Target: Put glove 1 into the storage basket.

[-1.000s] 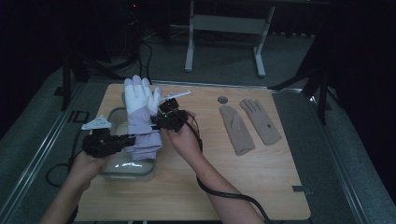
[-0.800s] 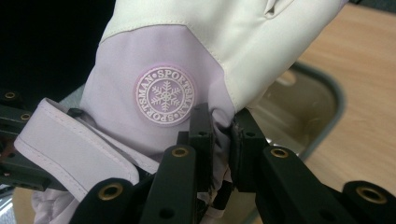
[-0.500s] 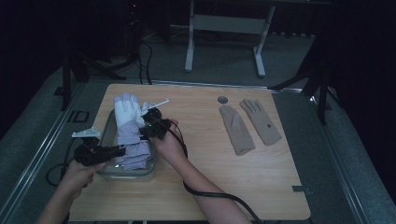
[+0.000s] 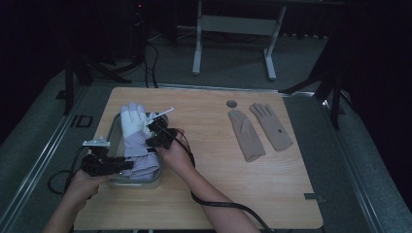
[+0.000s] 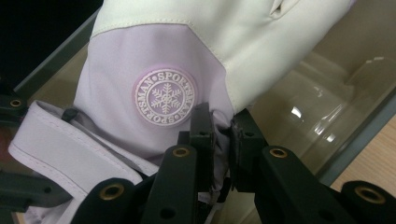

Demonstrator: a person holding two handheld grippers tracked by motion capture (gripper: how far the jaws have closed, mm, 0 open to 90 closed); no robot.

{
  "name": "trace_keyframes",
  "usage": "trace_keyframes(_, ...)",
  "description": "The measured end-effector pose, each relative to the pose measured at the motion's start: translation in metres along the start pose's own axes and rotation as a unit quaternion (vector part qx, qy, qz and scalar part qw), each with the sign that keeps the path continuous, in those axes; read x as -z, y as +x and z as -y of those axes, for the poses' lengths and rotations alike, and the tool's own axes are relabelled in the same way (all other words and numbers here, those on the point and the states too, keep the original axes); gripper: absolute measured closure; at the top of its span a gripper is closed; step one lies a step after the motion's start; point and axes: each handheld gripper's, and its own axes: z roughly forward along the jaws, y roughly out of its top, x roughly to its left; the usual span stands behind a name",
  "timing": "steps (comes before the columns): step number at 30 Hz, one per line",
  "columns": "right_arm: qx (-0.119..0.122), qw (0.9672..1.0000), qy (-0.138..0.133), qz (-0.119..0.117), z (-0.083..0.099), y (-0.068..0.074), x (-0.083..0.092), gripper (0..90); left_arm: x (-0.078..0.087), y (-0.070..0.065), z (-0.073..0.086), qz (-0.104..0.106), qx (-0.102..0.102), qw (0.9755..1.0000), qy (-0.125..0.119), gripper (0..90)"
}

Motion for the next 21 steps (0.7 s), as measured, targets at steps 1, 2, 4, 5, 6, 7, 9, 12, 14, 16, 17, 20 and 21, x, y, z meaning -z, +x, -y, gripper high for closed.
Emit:
trace_keyframes(1, -0.001, 1.0, 0.001, -0.002, 0.0, 0.0, 0.0, 81.4, 0.0, -0.001, 0.0, -0.001, -0.001, 1.0, 0.003, 54.7)
trace_keyframes(2, -0.003, 1.0, 0.002, -0.002, 0.0, 0.0, 0.0, 81.4, 0.001, -0.002, 0.0, -0.008, -0.002, 1.0, 0.004, 52.6)
trace_keyframes(4, -0.004, 1.0, 0.005, -0.007, 0.001, -0.001, -0.001, 81.5, 0.006, -0.004, 0.0, -0.015, 0.0, 0.9998, -0.014, 45.6)
trace_keyframes(5, -0.005, 0.9999, 0.008, -0.01, 0.001, -0.001, -0.003, 81.5, 0.009, -0.003, 0.0, -0.01, 0.008, 0.9995, -0.028, 45.2)
trace_keyframes(6, 0.0, 0.9999, 0.013, -0.009, 0.002, 0.001, -0.006, 81.5, 0.012, -0.003, -0.001, -0.017, 0.01, 0.999, -0.04, 45.2)
trace_keyframes(7, 0.005, 0.9998, 0.016, -0.006, 0.004, 0.003, -0.009, 81.5, 0.013, -0.004, -0.002, -0.025, 0.006, 0.9987, -0.045, 45.5)
trace_keyframes(9, 0.008, 0.9998, 0.016, -0.004, 0.004, 0.005, -0.011, 81.5, 0.011, -0.007, -0.003, -0.046, -0.004, 0.9981, -0.041, 48.5)
trace_keyframes(12, 0.02, 0.9994, 0.027, 0.005, 0.003, 0.008, -0.012, 80.7, 0.004, -0.011, -0.006, -0.064, -0.013, 0.9973, -0.032, 51.2)
trace_keyframes(14, 0.017, 0.9994, 0.031, 0.005, 0.002, 0.008, -0.013, 79.9, 0.002, -0.012, -0.007, -0.073, -0.015, 0.9968, -0.031, 53.3)
trace_keyframes(16, 0.019, 0.9991, 0.038, 0.002, 0.002, 0.006, -0.014, 77.1, -0.001, -0.013, -0.011, -0.085, -0.013, 0.9955, -0.038, 56.4)
trace_keyframes(17, 0.022, 0.999, 0.038, 0.002, 0.002, 0.005, -0.014, 74.8, -0.003, -0.013, -0.013, -0.092, -0.014, 0.9949, -0.04, 60.2)
trace_keyframes(20, 0.03, 0.999, 0.031, -0.009, 0.002, 0.005, -0.012, 57.7, -0.006, -0.016, -0.02, -0.112, -0.02, 0.9926, -0.042, 69.7)
trace_keyframes(21, 0.032, 0.999, 0.028, -0.016, 0.002, 0.004, -0.01, 54.6, -0.007, -0.017, -0.022, -0.116, -0.023, 0.9922, -0.04, 71.3)
